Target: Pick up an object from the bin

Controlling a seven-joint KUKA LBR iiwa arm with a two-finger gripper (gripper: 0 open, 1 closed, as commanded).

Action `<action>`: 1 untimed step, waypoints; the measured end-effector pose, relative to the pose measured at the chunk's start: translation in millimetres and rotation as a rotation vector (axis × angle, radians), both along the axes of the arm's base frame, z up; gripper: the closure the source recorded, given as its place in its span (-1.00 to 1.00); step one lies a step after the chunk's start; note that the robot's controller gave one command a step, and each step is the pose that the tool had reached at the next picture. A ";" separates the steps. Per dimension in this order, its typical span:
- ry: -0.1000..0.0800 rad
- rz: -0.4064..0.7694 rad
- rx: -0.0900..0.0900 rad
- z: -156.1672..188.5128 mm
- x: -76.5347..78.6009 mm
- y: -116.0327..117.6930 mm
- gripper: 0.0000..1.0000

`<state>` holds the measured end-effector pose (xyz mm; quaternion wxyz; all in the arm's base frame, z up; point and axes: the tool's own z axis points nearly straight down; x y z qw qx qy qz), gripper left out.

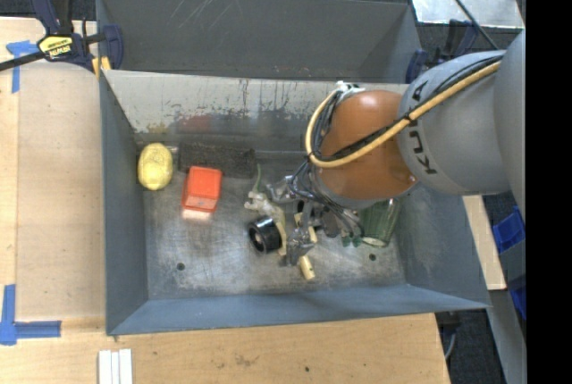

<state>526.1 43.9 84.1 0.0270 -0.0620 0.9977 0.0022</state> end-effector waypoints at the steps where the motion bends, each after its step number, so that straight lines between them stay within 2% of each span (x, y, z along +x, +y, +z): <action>1: 0.000 0.000 0.000 0.0 0.0 0.0 1.00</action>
Offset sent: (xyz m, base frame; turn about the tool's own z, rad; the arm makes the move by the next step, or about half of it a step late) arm -0.0288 -0.0084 0.1273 -0.2088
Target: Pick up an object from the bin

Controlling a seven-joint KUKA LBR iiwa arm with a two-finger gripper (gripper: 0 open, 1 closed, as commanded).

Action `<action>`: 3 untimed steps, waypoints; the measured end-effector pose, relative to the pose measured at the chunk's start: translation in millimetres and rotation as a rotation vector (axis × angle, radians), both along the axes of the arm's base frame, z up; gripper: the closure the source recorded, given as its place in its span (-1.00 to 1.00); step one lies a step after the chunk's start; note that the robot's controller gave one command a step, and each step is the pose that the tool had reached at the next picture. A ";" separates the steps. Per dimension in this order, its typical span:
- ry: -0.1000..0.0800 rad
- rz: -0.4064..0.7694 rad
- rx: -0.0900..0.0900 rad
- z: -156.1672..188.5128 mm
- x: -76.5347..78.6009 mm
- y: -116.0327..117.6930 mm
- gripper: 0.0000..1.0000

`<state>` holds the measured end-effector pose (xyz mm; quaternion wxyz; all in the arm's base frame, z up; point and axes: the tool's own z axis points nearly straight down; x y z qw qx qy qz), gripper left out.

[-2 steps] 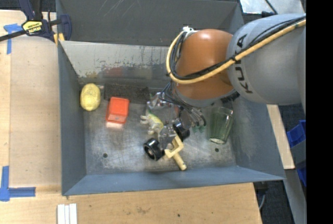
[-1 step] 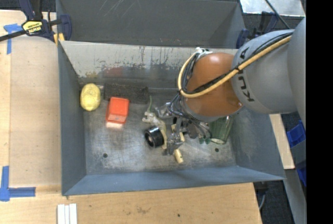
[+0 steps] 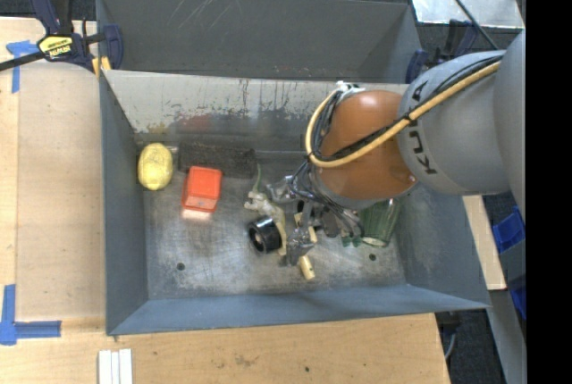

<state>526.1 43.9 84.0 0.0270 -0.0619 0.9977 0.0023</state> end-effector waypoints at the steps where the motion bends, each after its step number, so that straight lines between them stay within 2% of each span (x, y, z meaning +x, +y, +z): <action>1: 0.018 0.047 -0.006 21.6 -8.4 -2.1 1.00; 2: 0.056 0.229 -0.014 72.4 -5.4 -15.3 1.00; 3: 0.042 0.456 -0.022 96.0 -5.9 -29.9 1.00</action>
Offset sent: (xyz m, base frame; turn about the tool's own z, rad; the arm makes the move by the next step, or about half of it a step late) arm 0.0213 -0.0389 0.1581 -0.5236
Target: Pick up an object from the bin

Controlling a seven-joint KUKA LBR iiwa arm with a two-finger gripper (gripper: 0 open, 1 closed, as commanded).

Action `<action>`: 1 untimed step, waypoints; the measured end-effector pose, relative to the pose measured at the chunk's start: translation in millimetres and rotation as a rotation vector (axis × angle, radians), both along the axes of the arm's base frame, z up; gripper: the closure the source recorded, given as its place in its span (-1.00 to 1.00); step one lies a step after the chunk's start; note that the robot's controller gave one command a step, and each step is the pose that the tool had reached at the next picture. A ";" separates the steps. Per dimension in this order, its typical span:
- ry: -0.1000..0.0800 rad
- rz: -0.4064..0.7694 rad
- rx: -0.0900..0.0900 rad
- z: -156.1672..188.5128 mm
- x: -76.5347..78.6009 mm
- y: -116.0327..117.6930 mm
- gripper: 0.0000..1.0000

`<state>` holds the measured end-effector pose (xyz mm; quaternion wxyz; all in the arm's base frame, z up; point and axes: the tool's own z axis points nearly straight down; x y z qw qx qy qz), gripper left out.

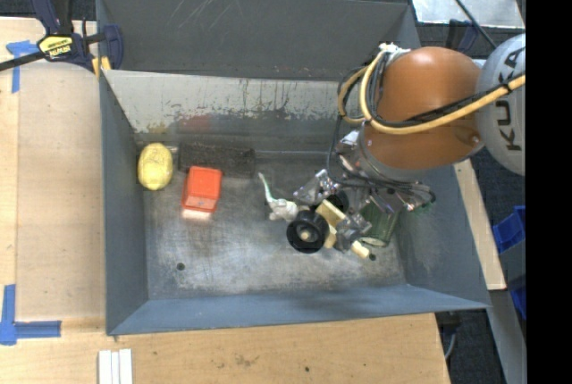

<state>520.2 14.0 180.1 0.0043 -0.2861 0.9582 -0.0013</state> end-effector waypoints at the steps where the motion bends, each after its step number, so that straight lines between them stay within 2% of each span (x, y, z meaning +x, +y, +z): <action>1: 0.007 -0.031 0.001 -10.4 24.3 25.3 1.00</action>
Offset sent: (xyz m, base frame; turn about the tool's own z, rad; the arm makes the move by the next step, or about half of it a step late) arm 0.0000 0.0000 0.0000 0.0000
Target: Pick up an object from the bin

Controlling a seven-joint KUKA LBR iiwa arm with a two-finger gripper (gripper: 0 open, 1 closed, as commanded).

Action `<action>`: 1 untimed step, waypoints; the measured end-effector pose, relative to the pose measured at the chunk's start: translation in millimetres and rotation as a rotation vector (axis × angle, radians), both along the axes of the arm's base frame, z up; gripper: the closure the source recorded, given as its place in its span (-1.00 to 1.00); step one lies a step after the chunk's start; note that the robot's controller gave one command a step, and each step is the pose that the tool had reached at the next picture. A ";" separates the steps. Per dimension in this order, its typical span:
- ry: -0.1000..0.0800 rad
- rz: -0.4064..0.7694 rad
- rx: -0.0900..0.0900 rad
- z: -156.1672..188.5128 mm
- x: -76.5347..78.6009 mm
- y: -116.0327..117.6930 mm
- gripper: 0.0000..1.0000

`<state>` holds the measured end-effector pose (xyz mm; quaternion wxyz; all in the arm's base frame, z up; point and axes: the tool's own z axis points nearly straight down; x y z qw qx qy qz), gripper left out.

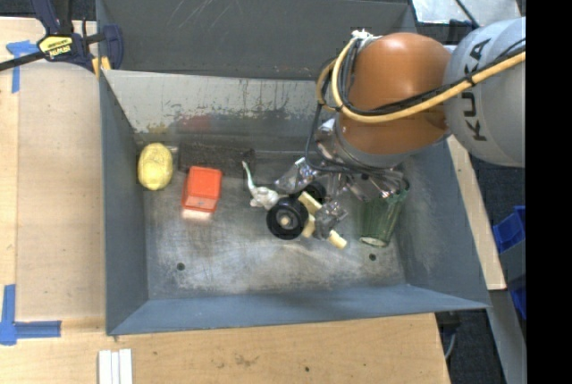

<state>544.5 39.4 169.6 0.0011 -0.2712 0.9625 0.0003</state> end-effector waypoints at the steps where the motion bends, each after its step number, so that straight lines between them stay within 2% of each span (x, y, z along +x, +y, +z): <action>1: 0.000 0.000 0.000 0.0 0.0 -0.1 1.00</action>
Offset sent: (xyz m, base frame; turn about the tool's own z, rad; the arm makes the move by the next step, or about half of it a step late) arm 0.0168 0.0015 0.0135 0.0004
